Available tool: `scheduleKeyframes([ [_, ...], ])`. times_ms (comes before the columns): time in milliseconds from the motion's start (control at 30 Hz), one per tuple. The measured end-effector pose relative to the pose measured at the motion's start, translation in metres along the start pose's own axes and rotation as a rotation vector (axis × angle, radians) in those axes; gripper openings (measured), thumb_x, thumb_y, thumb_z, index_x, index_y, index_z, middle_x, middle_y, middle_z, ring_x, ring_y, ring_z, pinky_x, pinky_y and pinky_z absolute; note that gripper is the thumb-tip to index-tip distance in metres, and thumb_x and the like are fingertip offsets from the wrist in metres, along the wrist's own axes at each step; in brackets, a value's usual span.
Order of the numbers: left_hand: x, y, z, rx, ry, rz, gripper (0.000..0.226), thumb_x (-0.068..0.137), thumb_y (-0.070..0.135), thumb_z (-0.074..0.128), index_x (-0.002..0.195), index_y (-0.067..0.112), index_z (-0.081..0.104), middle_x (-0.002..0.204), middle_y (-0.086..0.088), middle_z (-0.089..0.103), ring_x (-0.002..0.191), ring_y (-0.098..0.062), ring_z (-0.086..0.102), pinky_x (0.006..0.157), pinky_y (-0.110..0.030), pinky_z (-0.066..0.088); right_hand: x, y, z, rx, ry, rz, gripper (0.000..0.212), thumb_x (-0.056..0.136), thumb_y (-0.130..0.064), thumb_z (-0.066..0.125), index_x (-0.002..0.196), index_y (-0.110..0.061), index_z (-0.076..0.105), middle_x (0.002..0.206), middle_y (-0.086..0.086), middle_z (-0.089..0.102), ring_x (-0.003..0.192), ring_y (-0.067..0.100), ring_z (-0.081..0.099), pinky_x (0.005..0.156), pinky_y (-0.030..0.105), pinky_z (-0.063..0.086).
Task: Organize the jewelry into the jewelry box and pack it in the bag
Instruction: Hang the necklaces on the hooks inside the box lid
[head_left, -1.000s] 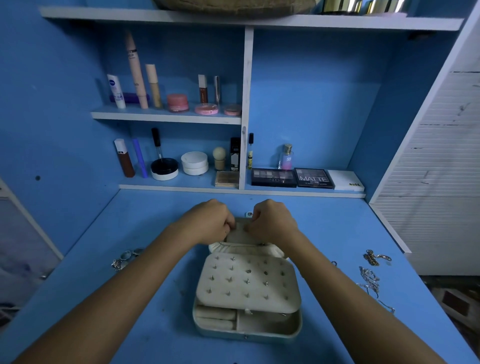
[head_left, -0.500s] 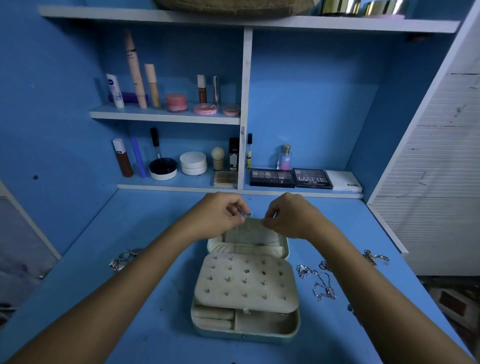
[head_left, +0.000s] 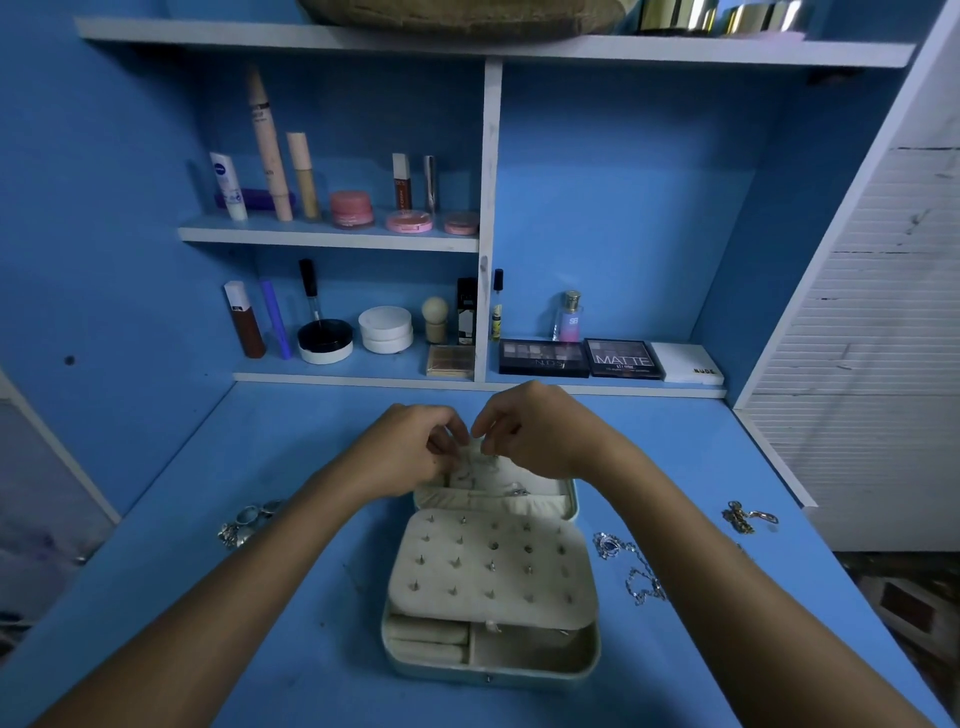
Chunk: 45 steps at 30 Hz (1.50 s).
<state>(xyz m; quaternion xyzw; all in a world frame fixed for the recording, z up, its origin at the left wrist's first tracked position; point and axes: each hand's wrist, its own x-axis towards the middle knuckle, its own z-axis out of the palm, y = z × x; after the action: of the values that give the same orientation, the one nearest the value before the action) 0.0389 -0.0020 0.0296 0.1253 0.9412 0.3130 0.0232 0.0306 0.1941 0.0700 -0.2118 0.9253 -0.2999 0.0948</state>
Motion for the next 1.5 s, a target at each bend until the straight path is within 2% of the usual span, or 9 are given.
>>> scheduleKeyframes([
  [133,-0.001,-0.005,-0.001,0.007,0.022,0.027,0.025,0.081,0.007,0.074,0.100,0.023,0.071,0.092,0.009,0.072,0.085,-0.002,0.066,0.080,-0.024,0.056,0.003,0.000,0.008,0.023,-0.009,-0.012,0.022,0.087,-0.005,0.069,0.085,-0.027,0.072,0.083,-0.011,0.074,0.080,0.003,0.070,0.071,0.010,0.053],
  [233,-0.001,-0.004,0.000,0.032,0.026,0.044,0.023,0.082,0.005,0.073,0.099,0.020,0.074,0.091,0.008,0.072,0.077,0.003,0.063,0.071,-0.012,0.051,0.001,0.004,0.011,-0.034,-0.033,0.005,0.019,0.086,-0.009,0.071,0.086,-0.027,0.073,0.075,-0.018,0.067,0.073,-0.005,0.063,0.058,0.000,0.041],
  [467,0.005,0.014,0.012,0.046,-0.073,0.094,0.010,0.084,0.025,0.076,0.094,0.026,0.078,0.086,0.016,0.069,0.073,0.007,0.059,0.066,-0.007,0.042,-0.007,0.020,-0.001,-0.027,-0.003,0.113,0.014,0.088,-0.012,0.069,0.091,-0.024,0.076,0.078,-0.016,0.064,0.069,0.000,0.061,0.059,0.006,0.043],
  [600,0.008,0.024,0.019,0.054,-0.145,0.113,0.016,0.084,0.034,0.077,0.099,0.028,0.078,0.089,0.017,0.066,0.080,0.004,0.060,0.070,-0.009,0.044,-0.013,0.027,-0.008,-0.056,-0.031,0.177,0.013,0.089,-0.015,0.069,0.090,-0.026,0.076,0.084,-0.011,0.068,0.079,0.009,0.066,0.072,0.019,0.053],
  [733,0.010,0.031,0.024,0.068,-0.174,0.141,0.026,0.080,0.041,0.080,0.103,0.029,0.078,0.086,0.021,0.062,0.083,0.005,0.057,0.072,-0.012,0.042,-0.016,0.033,-0.008,-0.074,-0.036,0.179,0.014,0.091,-0.017,0.065,0.094,-0.027,0.074,0.087,-0.012,0.066,0.081,0.007,0.064,0.068,0.016,0.049],
  [933,0.012,0.034,0.029,0.100,-0.179,0.205,0.015,0.083,0.031,0.078,0.097,0.027,0.080,0.081,0.015,0.065,0.080,-0.002,0.059,0.071,-0.014,0.043,-0.018,0.036,-0.005,-0.044,-0.066,0.197,0.021,0.090,-0.010,0.061,0.091,-0.030,0.068,0.089,-0.005,0.069,0.071,0.008,0.064,0.055,0.016,0.044],
  [1033,0.010,0.033,0.028,0.122,-0.123,0.235,0.011,0.086,0.023,0.073,0.095,0.024,0.080,0.072,0.016,0.061,0.071,0.000,0.056,0.066,-0.017,0.043,-0.018,0.036,-0.004,-0.032,-0.074,0.205,0.025,0.090,-0.006,0.057,0.089,-0.030,0.067,0.094,-0.002,0.071,0.076,0.012,0.066,0.059,0.019,0.047],
  [1167,0.007,0.026,0.019,0.044,-0.030,0.181,0.008,0.088,0.018,0.070,0.088,0.017,0.078,0.056,0.023,0.055,0.057,0.006,0.054,0.055,-0.007,0.036,-0.019,0.036,-0.001,-0.065,-0.094,0.190,0.024,0.091,-0.009,0.058,0.092,-0.029,0.072,0.090,-0.011,0.070,0.084,0.007,0.066,0.067,0.016,0.050],
  [1500,0.007,0.014,0.007,0.078,-0.026,0.106,0.009,0.093,0.017,0.067,0.095,0.017,0.076,0.065,0.020,0.055,0.059,0.016,0.052,0.054,-0.004,0.037,-0.020,0.034,0.012,-0.075,-0.125,0.161,0.007,0.085,-0.032,0.073,0.090,-0.030,0.077,0.088,-0.016,0.071,0.081,0.002,0.065,0.075,0.020,0.056],
])
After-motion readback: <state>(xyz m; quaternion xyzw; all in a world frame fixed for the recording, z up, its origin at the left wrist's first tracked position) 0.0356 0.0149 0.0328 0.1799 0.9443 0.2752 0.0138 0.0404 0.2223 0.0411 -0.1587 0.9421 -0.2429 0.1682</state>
